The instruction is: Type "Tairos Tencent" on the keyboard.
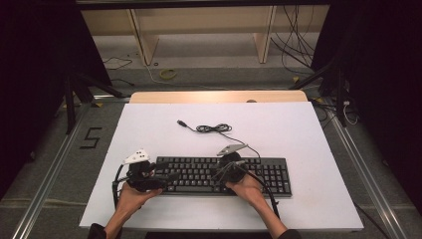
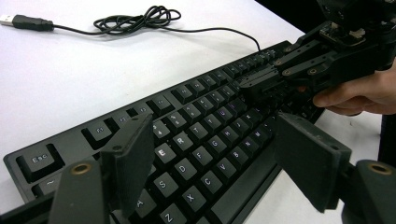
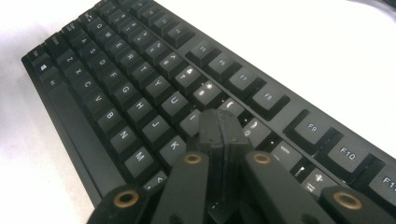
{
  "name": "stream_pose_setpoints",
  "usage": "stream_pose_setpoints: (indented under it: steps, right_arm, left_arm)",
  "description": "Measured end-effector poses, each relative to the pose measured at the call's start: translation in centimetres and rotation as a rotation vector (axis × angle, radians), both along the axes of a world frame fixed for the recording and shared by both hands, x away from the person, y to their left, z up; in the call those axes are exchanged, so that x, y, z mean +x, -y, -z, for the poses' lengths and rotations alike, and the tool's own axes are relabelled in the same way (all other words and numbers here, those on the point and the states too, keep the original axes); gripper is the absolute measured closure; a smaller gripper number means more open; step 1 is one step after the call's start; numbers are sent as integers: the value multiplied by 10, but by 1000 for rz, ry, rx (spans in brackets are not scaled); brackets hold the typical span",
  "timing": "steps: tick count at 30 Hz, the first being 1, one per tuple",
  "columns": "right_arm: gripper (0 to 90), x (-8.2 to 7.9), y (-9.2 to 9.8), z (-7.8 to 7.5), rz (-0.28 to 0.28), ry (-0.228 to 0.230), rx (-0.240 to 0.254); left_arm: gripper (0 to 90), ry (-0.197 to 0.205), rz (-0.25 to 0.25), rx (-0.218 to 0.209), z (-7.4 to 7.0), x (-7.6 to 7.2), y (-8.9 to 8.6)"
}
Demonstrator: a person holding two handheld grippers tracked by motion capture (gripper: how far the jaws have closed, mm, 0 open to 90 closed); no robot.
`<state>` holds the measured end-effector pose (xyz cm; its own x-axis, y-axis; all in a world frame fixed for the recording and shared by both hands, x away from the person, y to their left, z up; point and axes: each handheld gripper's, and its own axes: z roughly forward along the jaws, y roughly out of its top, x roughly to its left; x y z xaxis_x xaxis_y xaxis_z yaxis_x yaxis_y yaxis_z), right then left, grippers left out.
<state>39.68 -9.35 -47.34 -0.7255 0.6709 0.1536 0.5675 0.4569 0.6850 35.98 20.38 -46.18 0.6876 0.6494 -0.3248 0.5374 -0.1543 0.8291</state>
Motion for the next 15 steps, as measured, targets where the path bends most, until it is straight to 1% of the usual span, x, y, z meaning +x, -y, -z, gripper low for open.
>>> stream_pose_setpoints:
  steps: [1,3,8,9,13,15]
  right_arm:
    - [900,0,0,1,0,-7,-8]
    - [900,0,-1,3,4,-5,-2]
    - [900,-1,-1,1,1,-6,-3]
    - [900,-1,-1,1,4,-6,5]
    - [879,-1,4,-5,13,-2,67]
    - [851,-3,4,-7,8,7,67]
  left_arm:
    - [286,0,0,2,0,0,0]
    - [286,-1,1,8,1,0,0]
    - [287,-2,-4,4,1,0,-1]
    - [287,-2,-6,4,1,0,-1]
    - [294,0,-12,15,3,2,-3]
    - [296,0,-15,20,4,2,-3]
